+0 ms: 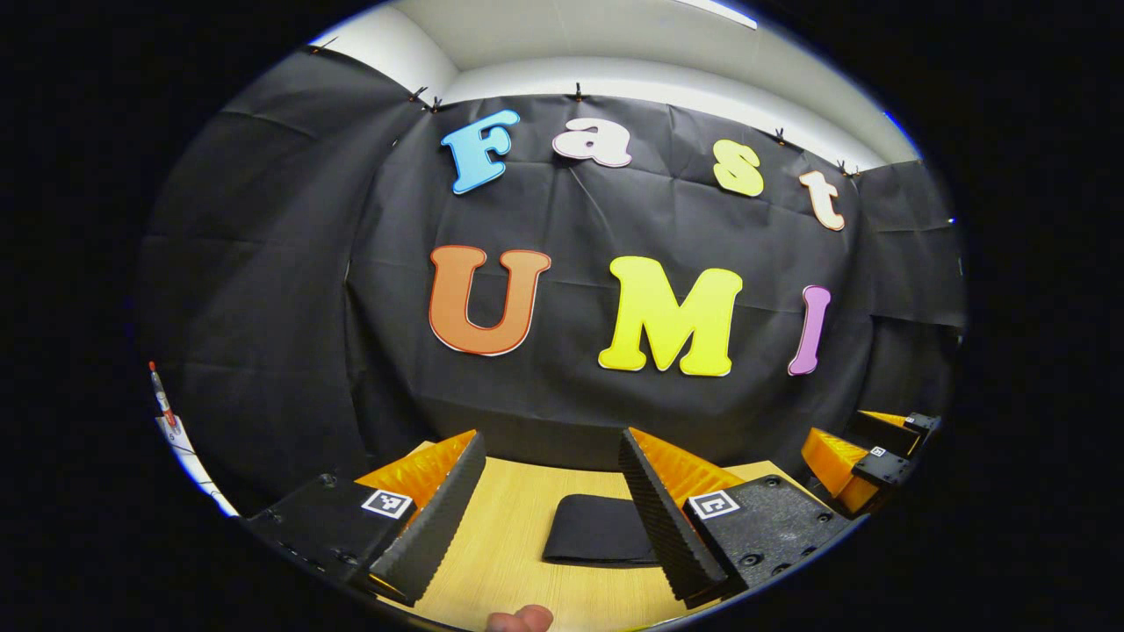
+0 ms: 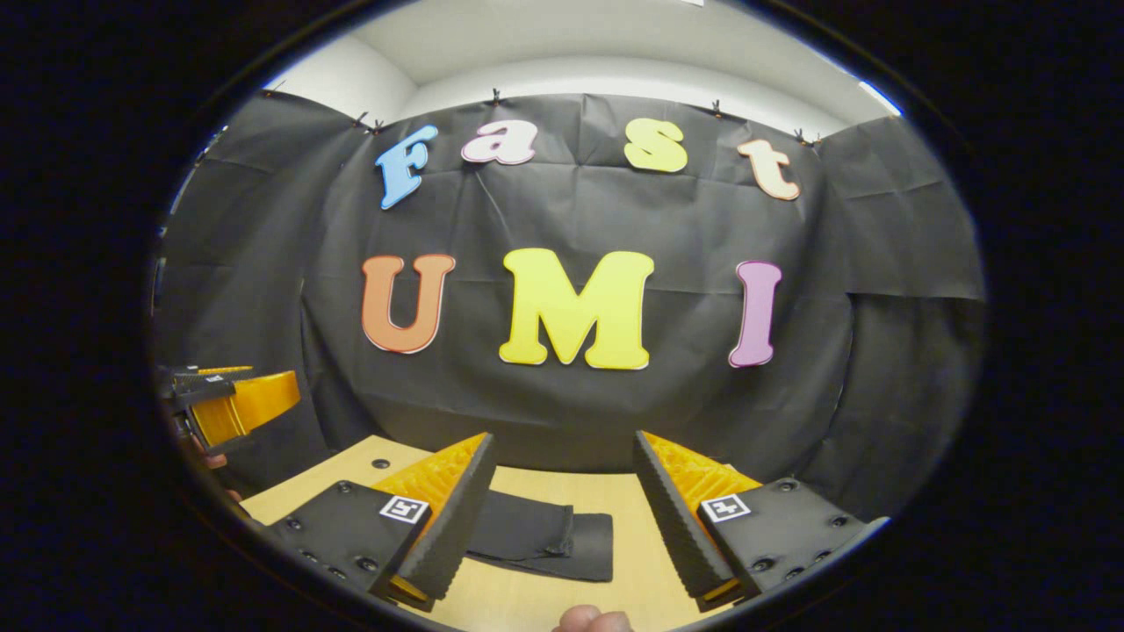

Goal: Grasp the waist and the cuffs of the jeans and fold them to make the two legs overlap; first hold the waist and fold one-third of the jeans toward the cuffs, then hold the cuffs and fold the remaining one-third in the same direction to finish folding.

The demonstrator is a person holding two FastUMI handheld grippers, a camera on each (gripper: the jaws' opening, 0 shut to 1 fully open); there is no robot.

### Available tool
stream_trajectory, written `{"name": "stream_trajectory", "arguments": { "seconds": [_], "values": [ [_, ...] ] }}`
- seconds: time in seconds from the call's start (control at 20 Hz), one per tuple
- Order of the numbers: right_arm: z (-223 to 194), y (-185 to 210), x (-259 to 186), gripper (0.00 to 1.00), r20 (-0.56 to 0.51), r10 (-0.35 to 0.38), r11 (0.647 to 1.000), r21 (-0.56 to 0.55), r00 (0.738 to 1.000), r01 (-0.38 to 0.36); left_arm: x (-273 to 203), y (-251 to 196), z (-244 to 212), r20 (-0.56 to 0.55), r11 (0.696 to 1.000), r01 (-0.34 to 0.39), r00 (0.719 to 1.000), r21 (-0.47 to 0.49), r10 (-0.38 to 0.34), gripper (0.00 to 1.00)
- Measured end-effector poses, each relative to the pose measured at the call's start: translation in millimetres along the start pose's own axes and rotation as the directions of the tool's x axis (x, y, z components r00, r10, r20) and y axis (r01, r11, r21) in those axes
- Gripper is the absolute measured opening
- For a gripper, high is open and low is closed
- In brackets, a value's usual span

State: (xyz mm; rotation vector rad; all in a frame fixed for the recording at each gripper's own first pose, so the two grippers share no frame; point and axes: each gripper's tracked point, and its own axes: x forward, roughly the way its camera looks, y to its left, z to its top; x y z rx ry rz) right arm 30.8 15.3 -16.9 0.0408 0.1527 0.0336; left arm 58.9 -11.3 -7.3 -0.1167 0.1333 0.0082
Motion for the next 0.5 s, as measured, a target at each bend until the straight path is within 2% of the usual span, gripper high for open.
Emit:
{"name": "stream_trajectory", "arguments": {
  "seconds": [0.3, 0.4, 0.5],
  "values": [
    [-7.2, 5.5, 1.9, 0.98, -0.03, -0.004, 1.0, 0.012, 1.0, 0.005, -3.1, 2.3, -0.2, -0.001, 1.0, -0.005, 1.0, 0.022, 0.005, 0.98],
    [-8.8, 4.9, 2.8, 0.94, -0.041, -0.007, 1.0, 0.019, 0.999, 0.008, -5.0, 3.9, 0.6, -0.005, 1.0, -0.002, 1.0, 0.016, 0.002, 0.98],
    [-5.3, -1.5, 5.7, 0.96, -0.026, -0.031, 0.999, 0.007, 0.999, 0.032, -7.3, 4.0, 0.9, -0.017, 1.0, 0.0, 1.0, 0.019, 0.0, 0.98]
  ]
}}
